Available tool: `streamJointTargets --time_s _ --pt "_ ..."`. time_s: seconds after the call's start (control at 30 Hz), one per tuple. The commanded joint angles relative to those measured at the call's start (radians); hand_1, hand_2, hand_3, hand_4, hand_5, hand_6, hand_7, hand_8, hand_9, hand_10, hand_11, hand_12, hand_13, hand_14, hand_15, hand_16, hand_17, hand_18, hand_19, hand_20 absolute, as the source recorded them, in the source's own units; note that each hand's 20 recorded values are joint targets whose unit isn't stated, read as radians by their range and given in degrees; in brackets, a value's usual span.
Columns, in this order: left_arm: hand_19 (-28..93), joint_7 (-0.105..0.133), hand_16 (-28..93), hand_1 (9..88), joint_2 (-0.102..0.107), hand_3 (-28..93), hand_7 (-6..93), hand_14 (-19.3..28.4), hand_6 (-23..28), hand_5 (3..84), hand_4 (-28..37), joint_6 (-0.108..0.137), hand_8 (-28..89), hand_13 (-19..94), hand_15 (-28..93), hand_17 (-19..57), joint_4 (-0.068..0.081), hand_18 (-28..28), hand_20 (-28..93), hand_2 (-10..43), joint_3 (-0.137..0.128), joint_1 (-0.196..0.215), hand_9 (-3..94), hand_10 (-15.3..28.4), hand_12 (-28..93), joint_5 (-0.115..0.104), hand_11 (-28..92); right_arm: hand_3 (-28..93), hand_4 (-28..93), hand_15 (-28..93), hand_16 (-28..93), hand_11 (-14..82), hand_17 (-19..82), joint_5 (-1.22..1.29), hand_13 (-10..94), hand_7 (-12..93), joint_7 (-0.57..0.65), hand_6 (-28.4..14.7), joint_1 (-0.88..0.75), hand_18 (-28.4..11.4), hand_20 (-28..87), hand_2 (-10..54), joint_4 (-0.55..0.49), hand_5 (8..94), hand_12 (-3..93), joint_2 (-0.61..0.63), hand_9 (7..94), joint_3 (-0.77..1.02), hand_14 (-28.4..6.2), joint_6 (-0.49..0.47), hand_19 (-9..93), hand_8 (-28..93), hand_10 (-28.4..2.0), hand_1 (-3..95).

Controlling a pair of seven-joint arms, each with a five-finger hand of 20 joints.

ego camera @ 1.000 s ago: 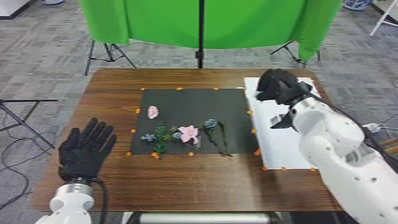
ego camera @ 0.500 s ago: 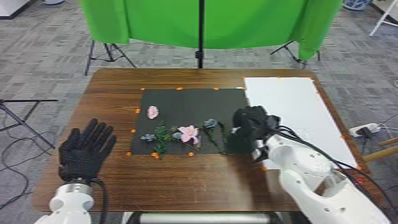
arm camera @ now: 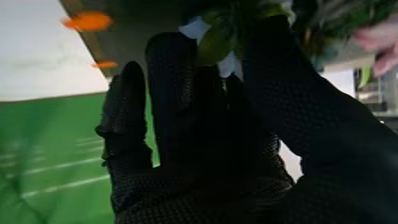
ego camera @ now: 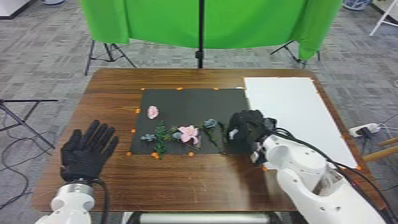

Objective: Arrange flowers

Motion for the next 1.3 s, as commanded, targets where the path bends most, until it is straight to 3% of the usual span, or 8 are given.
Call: streamJointTargets --time_s 0.03,0.57,0.7,0.83,0.93,1.03,1.13,1.3 --pt "39 -0.01 -9 29.1 -0.01 77 10.7 16.5 10.8 46.2 -28.3 0.009 -10 29 40 -8.8 0.003 14.9 11 15.8 0.008 0.006 39.7 16.1 8 -0.011 22 75 -28 64 28 22.4 25 0.029 55 19 0.037 0.2 -0.019 -21.7 37 -9.5 -0.016 59.7 16.9 0.018 62.2 0.029 -10.9 0.007 82 -15 -12.8 51.0" --pt "39 -0.014 -9 29.1 -0.01 77 10.5 16.5 10.8 46.3 -28.3 0.002 -10 29 40 -8.8 0.01 14.9 11 15.9 0.015 -0.008 40.0 16.2 8 0.003 22 77 -28 70 19 22.2 25 0.153 52 13 0.112 -4.6 -0.05 -22.6 36 -9.5 -0.096 47.0 16.4 0.002 55.6 0.065 -14.5 0.075 84 -12 -17.0 37.9" --pt "39 -0.015 -9 29.0 -0.003 77 10.4 16.5 10.8 46.2 -28.3 -0.005 -10 29 39 -8.8 0.014 14.8 11 15.8 0.003 -0.015 39.8 16.1 8 0.027 22 79 -28 61 15 18.9 24 0.221 50 12 0.123 -5.0 -0.059 -22.6 34 -9.5 -0.108 45.6 15.5 -0.015 52.1 0.13 -14.7 0.124 82 -11 -17.6 33.5" --pt "37 -0.021 -10 28.9 0.006 77 9.8 15.6 10.7 46.0 -28.3 -0.023 -10 29 34 -7.9 0.023 13.8 10 15.7 -0.027 -0.024 39.9 16.2 7 0.064 20 83 -28 39 12 13.7 19 0.665 44 12 0.079 -5.4 -0.073 -21.0 25 -3.9 -0.079 44.1 14.8 -0.056 45.6 0.266 -15.0 0.146 65 -11 -18.4 28.8" --pt "36 -0.015 -10 28.7 0.02 77 8.9 15.0 10.7 45.4 -28.3 -0.04 -10 28 31 -7.7 0.028 13.5 10 15.4 -0.048 -0.025 39.3 16.1 7 0.096 19 84 -28 28 13 12.0 14 0.932 37 13 0.065 -5.3 -0.096 -20.2 20 0.1 -0.071 42.5 13.9 -0.073 41.1 0.328 -16.4 0.229 55 -12 -18.3 26.9" --pt "35 -0.003 -9 26.5 0.04 77 7.4 14.3 10.6 43.9 -28.3 -0.12 -9 27 27 -7.8 0.06 13.3 9 13.3 -0.068 -0.035 37.7 15.8 6 0.096 17 84 -28 21 15 11.2 14 1.125 35 13 0.083 -5.0 -0.105 -18.8 17 0.6 -0.06 42.8 13.2 -0.103 40.5 0.378 -16.4 0.265 48 -12 -18.1 24.8" --pt "32 0.006 -8 22.6 0.049 78 4.6 13.6 10.6 41.4 -28.3 -0.156 -8 24 23 -7.8 0.074 13.1 9 10.6 -0.083 -0.049 35.0 15.7 6 0.112 14 85 -28 16 16 9.5 13 1.279 33 13 0.035 -4.9 -0.124 -17.8 16 -1.4 -0.045 42.9 12.9 -0.128 39.5 0.425 -16.5 0.291 43 -12 -18.0 24.0" --pt "29 0.017 -8 21.1 0.064 78 1.4 12.1 9.9 37.0 -28.3 -0.176 -8 21 17 -7.8 0.081 12.9 8 9.5 -0.088 -0.067 32.0 14.9 5 0.122 10 83 -28 6 17 4.2 12 1.455 28 10 -0.085 -3.3 -0.155 -15.3 14 -0.3 -0.052 40.5 10.9 -0.141 35.7 0.47 -14.1 0.313 31 -11 -14.8 18.6"
